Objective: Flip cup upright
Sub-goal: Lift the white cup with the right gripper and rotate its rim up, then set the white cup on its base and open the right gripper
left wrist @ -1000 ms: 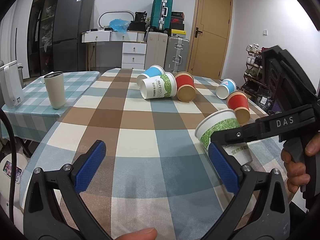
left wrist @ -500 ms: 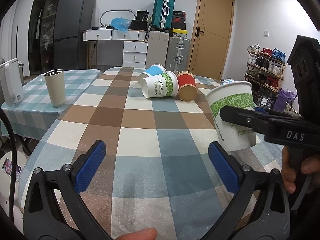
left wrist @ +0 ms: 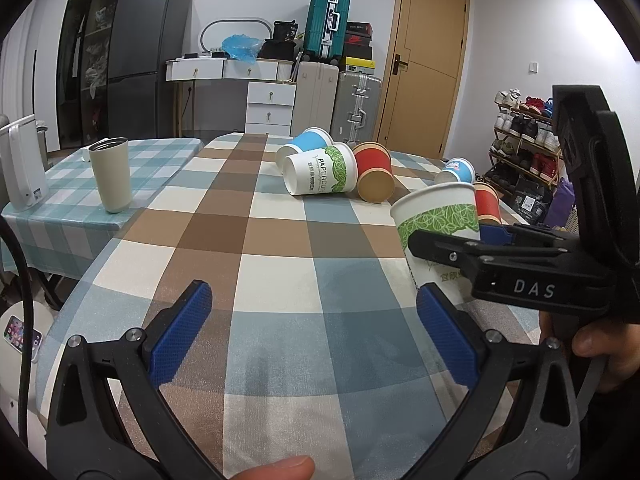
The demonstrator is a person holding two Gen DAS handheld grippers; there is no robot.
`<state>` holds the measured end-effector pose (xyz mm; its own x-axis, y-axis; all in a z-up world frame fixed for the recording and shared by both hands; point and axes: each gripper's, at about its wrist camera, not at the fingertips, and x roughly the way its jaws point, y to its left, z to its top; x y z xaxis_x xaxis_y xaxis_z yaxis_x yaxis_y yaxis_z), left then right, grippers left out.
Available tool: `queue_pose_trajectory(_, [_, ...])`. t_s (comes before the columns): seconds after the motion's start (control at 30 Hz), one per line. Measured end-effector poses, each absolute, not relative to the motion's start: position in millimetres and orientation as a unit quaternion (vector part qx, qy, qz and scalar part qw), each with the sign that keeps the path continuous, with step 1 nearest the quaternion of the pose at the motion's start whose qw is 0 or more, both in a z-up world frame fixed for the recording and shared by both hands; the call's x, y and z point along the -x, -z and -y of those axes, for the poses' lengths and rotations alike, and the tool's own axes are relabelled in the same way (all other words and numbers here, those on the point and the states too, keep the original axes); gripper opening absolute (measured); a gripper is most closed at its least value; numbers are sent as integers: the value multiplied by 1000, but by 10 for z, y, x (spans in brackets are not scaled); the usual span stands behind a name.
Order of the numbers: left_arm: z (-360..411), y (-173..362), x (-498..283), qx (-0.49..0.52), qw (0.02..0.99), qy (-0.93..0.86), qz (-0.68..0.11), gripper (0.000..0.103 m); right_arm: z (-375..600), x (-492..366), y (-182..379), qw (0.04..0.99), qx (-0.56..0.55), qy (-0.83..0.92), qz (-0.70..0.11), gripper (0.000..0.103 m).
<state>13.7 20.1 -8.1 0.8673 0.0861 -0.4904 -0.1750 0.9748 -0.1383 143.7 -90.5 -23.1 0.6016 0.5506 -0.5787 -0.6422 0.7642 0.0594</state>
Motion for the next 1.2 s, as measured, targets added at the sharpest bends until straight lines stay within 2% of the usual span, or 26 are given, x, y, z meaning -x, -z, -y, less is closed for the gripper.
queue_pose_trajectory(0.8, [-207,92,-143,89,962,-68,-249,102,1195,-1069,313,869,108,-374,-305,63])
queue_pose_trajectory(1.2, [-210,101,-148,92,962,-66,-249,102,1034,-1019,376,888,153,-336,-273,62])
